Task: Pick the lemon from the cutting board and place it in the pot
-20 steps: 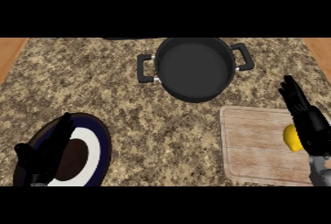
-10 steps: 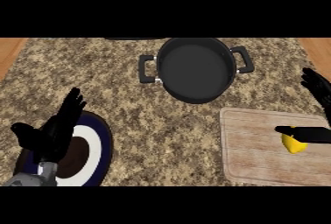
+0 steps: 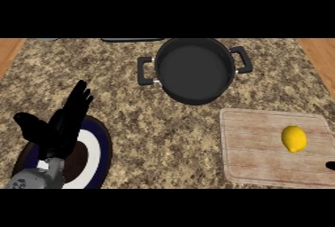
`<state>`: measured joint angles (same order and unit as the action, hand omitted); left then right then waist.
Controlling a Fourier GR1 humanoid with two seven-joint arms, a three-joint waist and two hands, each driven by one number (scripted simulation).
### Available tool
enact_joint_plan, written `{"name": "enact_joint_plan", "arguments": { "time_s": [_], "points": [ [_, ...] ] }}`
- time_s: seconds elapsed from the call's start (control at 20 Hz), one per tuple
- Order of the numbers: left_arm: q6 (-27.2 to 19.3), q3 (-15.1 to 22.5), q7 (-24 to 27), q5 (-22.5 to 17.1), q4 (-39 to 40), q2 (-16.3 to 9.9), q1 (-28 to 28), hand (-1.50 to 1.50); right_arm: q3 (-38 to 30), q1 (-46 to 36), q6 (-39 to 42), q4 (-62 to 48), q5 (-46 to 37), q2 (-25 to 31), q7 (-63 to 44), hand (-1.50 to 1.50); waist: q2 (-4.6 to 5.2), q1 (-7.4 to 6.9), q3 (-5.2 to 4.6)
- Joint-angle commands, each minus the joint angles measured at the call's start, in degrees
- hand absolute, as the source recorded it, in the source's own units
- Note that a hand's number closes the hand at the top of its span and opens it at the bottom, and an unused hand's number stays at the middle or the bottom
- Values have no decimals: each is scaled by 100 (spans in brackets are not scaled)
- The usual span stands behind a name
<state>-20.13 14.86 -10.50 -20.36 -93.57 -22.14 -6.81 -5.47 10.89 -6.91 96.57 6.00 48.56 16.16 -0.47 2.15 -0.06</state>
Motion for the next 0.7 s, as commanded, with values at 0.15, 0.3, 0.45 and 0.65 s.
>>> {"name": "enact_joint_plan", "arguments": {
  "time_s": [0.15, 0.3, 0.45, 0.65],
  "points": [
    [106, -147, -300, -91, -170, -90, -52, 0, -657, 817, 655, 1389, -175, 1345, -1604, -150, 2, -20, -14],
    [4, 28, -98, 189, -2, 80, -102, 0, -868, 769, 1292, 1677, 74, 1911, -2388, -150, 17, -44, -16],
    [50, -18, -186, 125, -164, 128, -86, 0, -804, 818, 1715, 1613, 132, 2029, -2878, -150, 35, -136, -6],
    [6, 73, -244, 290, -74, 319, -216, 0, -1064, 524, 2258, 1663, 604, 2232, -3814, -150, 44, -163, -2]
  ]
}}
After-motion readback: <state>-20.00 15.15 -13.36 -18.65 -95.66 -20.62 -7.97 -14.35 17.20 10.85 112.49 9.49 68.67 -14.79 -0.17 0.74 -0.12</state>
